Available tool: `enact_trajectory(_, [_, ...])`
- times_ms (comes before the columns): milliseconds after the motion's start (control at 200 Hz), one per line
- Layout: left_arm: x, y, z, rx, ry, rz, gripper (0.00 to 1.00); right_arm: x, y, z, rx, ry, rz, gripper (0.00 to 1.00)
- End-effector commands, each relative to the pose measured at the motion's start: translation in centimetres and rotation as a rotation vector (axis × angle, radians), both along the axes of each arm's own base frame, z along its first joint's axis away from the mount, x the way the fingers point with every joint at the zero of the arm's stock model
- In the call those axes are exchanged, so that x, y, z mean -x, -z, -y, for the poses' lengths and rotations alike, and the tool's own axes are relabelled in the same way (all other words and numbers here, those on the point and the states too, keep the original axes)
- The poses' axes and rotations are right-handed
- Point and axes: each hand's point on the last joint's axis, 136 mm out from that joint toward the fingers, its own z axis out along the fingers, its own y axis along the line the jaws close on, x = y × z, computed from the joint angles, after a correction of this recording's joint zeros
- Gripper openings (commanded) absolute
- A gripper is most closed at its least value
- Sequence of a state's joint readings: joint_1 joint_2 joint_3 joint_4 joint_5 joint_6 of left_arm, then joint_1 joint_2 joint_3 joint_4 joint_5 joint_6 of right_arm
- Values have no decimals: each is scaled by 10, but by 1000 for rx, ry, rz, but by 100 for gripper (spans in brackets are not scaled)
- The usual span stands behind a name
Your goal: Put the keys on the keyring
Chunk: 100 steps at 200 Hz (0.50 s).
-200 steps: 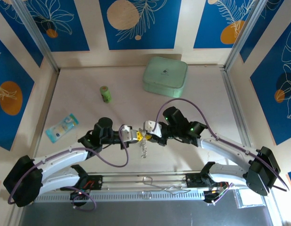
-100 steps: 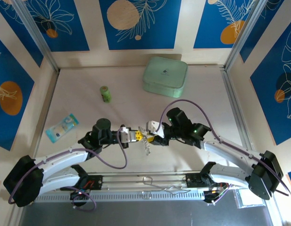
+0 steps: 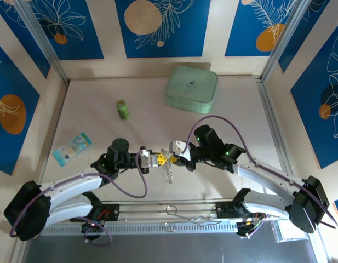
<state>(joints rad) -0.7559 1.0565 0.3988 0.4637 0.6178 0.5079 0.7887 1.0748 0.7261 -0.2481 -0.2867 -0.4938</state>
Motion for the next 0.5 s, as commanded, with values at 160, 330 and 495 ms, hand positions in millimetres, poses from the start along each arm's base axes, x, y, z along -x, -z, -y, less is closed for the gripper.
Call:
enact_trajectory(160, [8,-23,5,92,49,56,0,-2,10,6,43,18,-11,0])
enact_trajectory(330, [6,-30,5,147,32,49,0,-11,25,4,56,76,-47,0])
enact_trajectory(495, [4,-24,6,167,25,9,0,-5,9,-1,-28,55,-58,5])
